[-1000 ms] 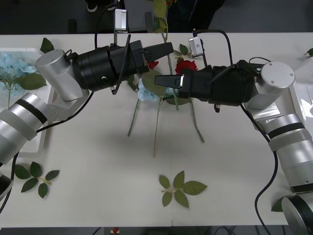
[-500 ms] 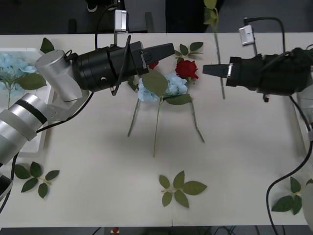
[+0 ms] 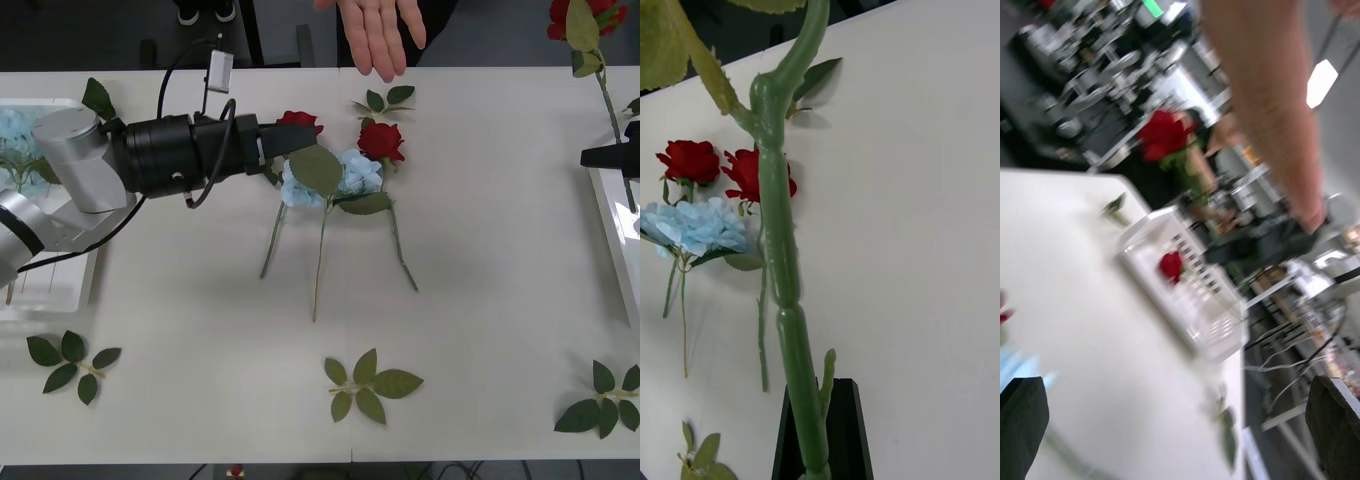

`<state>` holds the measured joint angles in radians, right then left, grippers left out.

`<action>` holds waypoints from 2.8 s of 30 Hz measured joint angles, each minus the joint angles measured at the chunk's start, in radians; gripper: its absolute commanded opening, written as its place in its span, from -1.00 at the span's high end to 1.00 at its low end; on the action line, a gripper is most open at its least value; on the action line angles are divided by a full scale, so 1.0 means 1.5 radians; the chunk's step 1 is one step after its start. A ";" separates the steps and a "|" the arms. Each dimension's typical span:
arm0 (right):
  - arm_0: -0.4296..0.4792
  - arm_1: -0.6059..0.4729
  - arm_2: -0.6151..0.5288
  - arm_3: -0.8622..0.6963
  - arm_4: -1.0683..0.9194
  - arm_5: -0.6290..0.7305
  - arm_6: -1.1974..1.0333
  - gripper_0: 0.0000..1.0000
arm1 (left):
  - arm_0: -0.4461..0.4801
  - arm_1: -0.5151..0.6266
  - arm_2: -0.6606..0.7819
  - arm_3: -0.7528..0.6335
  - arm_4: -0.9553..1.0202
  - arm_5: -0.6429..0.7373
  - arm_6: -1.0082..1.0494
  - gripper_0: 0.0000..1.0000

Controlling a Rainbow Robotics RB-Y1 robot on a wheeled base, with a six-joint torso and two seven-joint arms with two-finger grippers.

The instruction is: Place the red flowers into the right box and the blue flowers into the left box. If a person shows an open palm, hand one flower to the person first, then continue sorting.

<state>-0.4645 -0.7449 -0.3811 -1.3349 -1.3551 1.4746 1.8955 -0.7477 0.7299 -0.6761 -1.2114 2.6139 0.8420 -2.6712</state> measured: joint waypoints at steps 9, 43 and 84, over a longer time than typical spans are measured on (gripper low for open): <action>0.003 0.025 0.000 0.000 -0.013 -0.006 0.000 1.00 | -0.014 0.123 -0.150 0.000 0.000 -0.091 0.000 -1.00; 0.096 0.333 0.191 -0.472 0.311 -0.615 0.002 1.00 | -0.016 0.133 -0.152 0.007 0.010 -0.098 0.000 -1.00; 0.009 0.333 0.250 -0.400 0.571 -0.686 -0.122 -1.00 | -0.016 0.133 -0.152 0.007 0.027 -0.098 0.000 -1.00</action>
<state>-0.4507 -0.2456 -0.0057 -1.9352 -0.4978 0.4463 1.7131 -0.7711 0.9287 -0.9044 -1.2006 2.6543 0.6950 -2.6712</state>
